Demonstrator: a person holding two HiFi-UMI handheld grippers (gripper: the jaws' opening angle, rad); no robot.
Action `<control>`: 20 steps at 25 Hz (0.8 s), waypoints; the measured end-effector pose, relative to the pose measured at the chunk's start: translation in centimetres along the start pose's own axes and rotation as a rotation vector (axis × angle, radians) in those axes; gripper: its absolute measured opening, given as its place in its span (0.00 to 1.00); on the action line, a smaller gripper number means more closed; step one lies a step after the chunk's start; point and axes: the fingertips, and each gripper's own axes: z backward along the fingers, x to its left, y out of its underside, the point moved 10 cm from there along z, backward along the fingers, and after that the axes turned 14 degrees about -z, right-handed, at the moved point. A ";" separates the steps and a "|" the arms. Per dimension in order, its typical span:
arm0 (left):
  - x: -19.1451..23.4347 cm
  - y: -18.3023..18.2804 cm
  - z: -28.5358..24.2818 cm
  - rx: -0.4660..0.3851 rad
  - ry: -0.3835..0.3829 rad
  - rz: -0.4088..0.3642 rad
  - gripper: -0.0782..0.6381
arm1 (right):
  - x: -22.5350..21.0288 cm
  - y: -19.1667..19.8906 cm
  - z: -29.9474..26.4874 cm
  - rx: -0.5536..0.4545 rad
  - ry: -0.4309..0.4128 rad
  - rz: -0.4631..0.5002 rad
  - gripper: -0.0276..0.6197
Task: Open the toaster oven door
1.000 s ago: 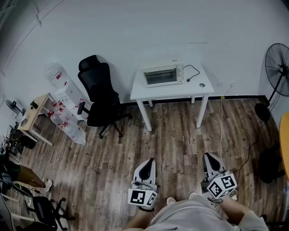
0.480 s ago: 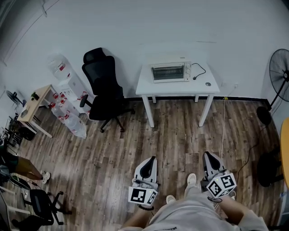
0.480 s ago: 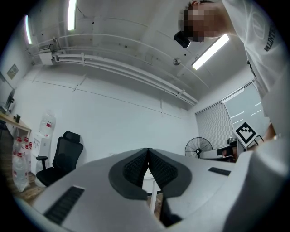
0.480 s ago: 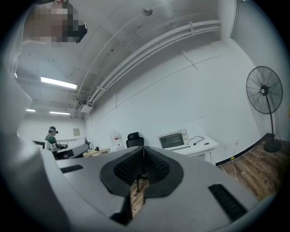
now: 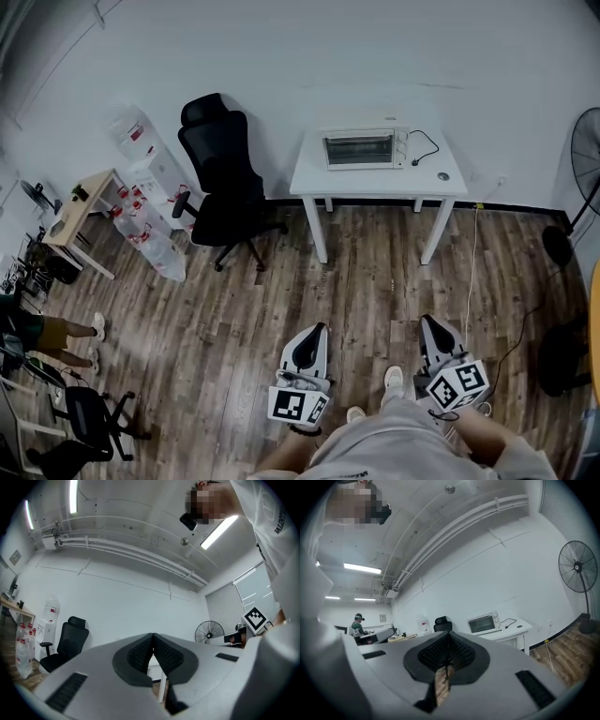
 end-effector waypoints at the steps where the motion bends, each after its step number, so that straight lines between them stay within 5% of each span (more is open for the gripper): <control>1: -0.1 0.1 -0.4 0.001 0.002 -0.003 0.12 | -0.3 0.0 -0.2 -0.001 0.001 -0.005 0.07; 20: -2.0 2.3 -15.0 0.017 0.022 -0.015 0.12 | -10.7 -5.7 -8.1 0.014 -0.014 -0.036 0.07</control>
